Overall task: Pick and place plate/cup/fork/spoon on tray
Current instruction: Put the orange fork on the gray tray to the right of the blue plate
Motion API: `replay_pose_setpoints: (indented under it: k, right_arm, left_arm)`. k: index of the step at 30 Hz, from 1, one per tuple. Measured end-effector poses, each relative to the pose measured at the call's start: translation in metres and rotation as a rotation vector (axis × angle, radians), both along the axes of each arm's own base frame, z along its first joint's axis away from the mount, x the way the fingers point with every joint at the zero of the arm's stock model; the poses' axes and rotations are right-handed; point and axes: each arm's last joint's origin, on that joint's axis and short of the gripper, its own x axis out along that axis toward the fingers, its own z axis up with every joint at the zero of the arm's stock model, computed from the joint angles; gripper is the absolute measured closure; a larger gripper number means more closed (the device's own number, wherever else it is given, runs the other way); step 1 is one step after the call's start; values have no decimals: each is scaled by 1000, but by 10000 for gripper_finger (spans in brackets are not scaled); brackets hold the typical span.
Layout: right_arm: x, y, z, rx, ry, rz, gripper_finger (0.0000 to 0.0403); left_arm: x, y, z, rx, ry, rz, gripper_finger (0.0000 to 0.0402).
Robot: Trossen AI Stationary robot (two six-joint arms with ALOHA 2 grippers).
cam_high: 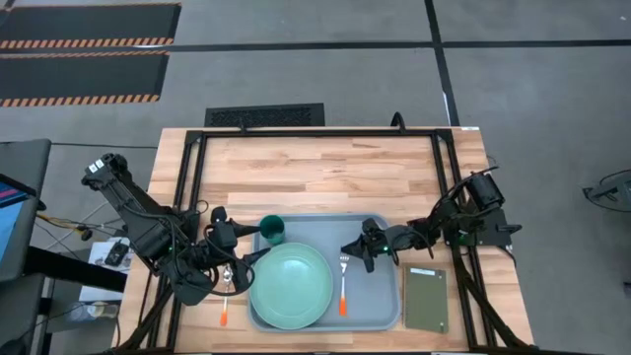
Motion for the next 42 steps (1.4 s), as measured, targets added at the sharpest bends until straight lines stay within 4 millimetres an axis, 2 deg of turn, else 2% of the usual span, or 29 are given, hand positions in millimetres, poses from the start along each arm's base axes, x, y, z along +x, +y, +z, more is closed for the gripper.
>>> replay_pose_setpoints:
  k: [15, 21, 33, 42]
  right_arm:
    - [-1, -1, -1, -16, 5, -25, 254]
    - [-1, -1, 1, -10, 2, -24, 220]
    - [-2, -1, 5, -18, 38, -31, 208]
    - [15, 3, 5, -84, 128, -27, 209]
  left_arm:
    - [0, 0, 0, -1, 0, 0, 159]
    - [0, 0, 0, -1, 0, 0, 159]
    - [0, 0, 0, -1, 1, 0, 159]
    - [0, 0, 0, -1, 1, 0, 159]
